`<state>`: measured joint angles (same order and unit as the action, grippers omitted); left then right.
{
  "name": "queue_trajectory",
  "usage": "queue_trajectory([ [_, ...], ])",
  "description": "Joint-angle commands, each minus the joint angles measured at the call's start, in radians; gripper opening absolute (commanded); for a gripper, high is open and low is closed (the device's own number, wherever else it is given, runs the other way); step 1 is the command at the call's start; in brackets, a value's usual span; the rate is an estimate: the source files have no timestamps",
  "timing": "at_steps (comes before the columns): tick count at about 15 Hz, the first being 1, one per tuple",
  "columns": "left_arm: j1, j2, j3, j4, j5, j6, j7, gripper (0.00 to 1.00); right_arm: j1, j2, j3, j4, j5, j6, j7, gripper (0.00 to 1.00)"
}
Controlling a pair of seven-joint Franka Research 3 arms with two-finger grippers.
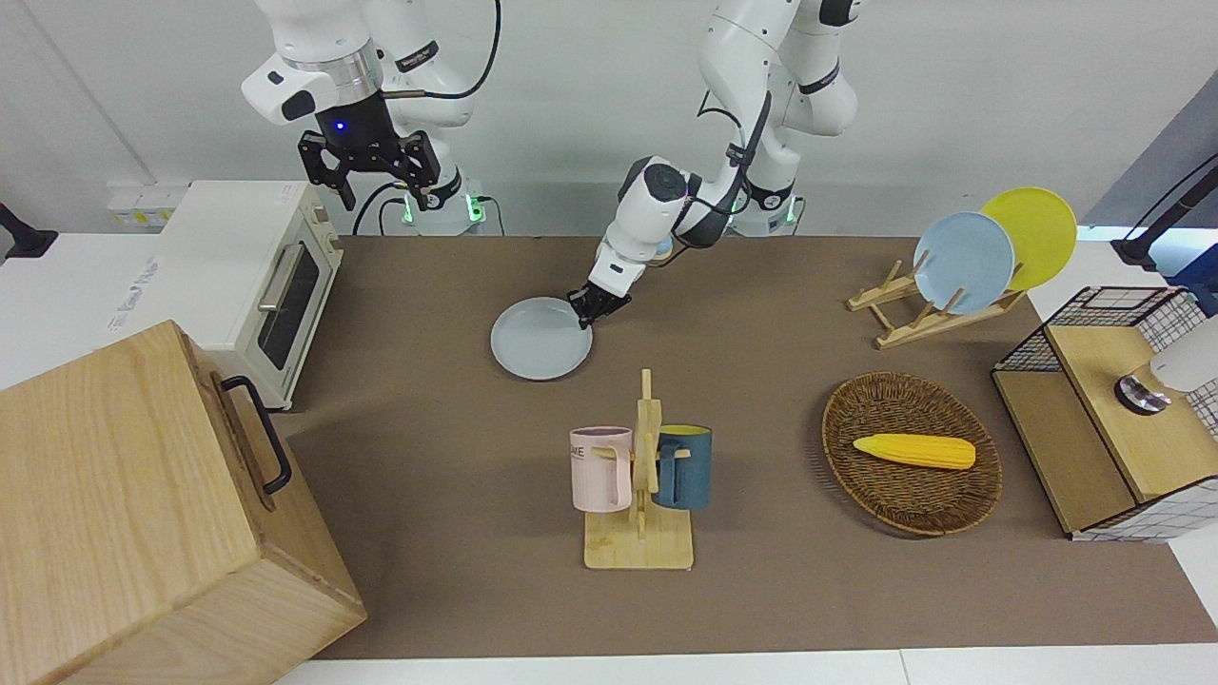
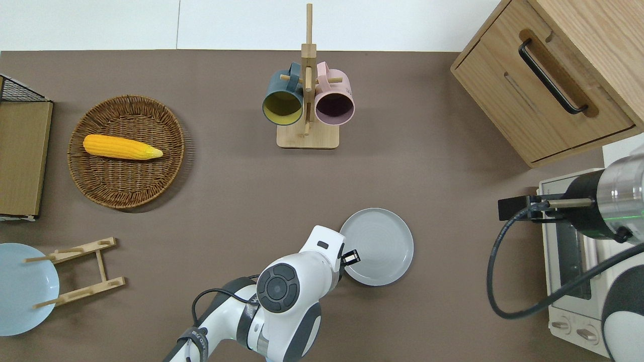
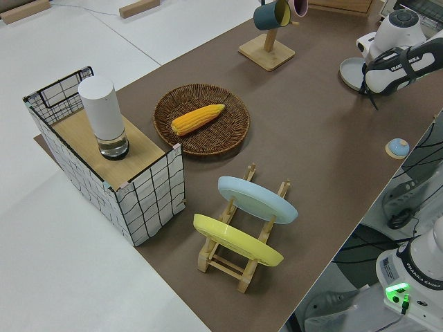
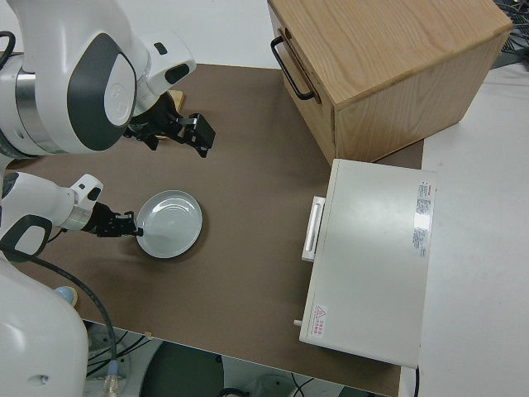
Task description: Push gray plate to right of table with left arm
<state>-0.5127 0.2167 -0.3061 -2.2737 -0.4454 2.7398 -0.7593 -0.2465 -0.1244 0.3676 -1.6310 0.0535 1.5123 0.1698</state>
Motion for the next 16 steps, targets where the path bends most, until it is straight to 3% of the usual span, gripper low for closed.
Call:
queue_trajectory([
  [1,-0.024,0.064,-0.008,0.022,-0.019,0.023,-0.012,0.23,-0.030,-0.028,0.017,-0.027,0.022,-0.001,0.011,0.996],
  [3,-0.024,0.061,-0.008,0.022,-0.019,0.006,-0.012,0.58,-0.030,-0.028,0.017,-0.027,0.022,-0.001,0.011,0.996],
  [5,-0.017,0.043,-0.008,0.022,-0.019,-0.024,-0.014,0.76,-0.030,-0.028,0.017,-0.027,0.022,-0.001,0.011,0.996],
  [9,0.010,-0.045,0.002,0.025,-0.021,-0.169,-0.014,0.85,-0.030,-0.028,0.017,-0.027,0.022,-0.001,0.011,0.996],
  [15,0.062,-0.097,0.015,0.059,-0.010,-0.323,0.008,0.94,-0.030,-0.028,0.017,-0.027,0.022,-0.001,0.011,0.996],
  [16,0.066,-0.108,0.034,0.069,-0.009,-0.365,0.021,0.95,-0.030,-0.028,0.017,-0.027,0.022,-0.001,0.011,0.996],
])
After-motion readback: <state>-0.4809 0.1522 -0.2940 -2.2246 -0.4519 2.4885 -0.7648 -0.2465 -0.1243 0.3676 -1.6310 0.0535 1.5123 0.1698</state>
